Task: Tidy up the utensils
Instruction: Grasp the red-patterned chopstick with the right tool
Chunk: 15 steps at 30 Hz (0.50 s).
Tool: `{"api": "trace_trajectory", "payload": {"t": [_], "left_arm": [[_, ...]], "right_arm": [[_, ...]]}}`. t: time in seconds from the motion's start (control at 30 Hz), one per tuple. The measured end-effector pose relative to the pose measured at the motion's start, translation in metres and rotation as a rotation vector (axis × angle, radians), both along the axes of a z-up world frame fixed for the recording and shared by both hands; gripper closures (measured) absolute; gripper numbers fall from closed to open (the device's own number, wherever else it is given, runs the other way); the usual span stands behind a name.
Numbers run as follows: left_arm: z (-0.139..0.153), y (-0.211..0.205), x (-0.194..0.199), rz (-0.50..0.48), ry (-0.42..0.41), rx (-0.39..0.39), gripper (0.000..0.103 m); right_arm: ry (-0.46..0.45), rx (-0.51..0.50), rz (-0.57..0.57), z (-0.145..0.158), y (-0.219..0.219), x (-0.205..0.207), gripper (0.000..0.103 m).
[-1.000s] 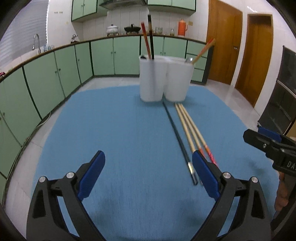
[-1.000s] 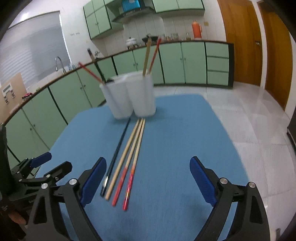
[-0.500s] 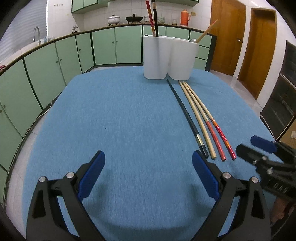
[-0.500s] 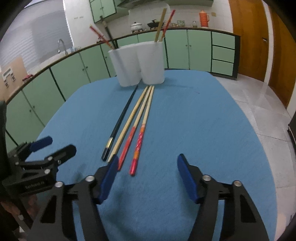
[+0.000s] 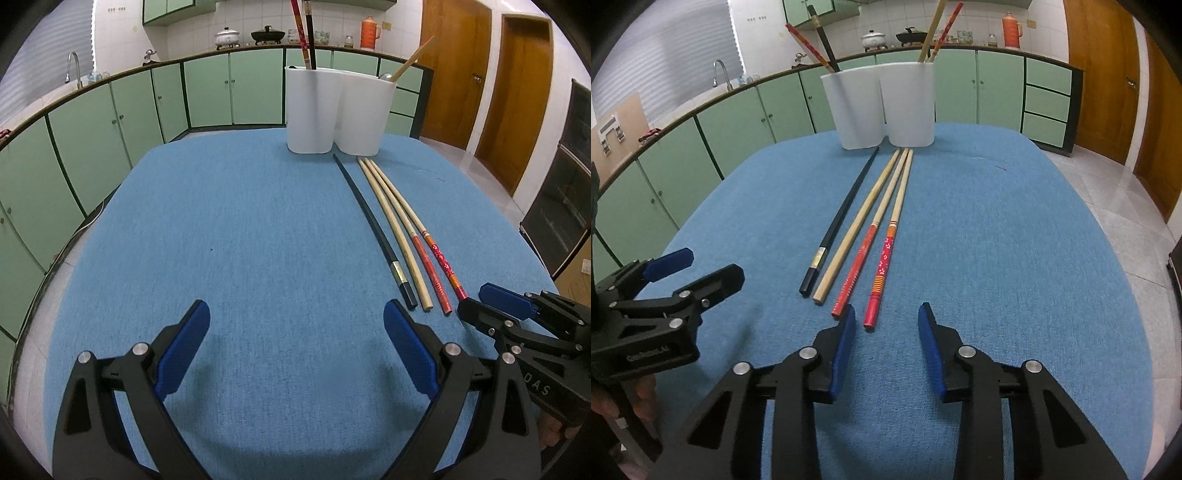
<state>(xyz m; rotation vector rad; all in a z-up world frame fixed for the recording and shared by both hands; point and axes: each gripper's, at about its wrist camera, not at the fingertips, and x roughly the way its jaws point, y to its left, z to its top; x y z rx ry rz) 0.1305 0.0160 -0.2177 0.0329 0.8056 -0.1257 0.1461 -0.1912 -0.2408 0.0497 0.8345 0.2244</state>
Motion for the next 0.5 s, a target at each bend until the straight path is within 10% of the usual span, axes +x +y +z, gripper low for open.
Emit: {"api": "trace_trajectory", "payload": {"t": [0.5], "left_arm": [[-0.003, -0.016, 0.003, -0.041, 0.025, -0.01, 0.011]], "right_arm": [[0.005, -0.063, -0.007, -0.001, 0.004, 0.003, 0.096]]}}
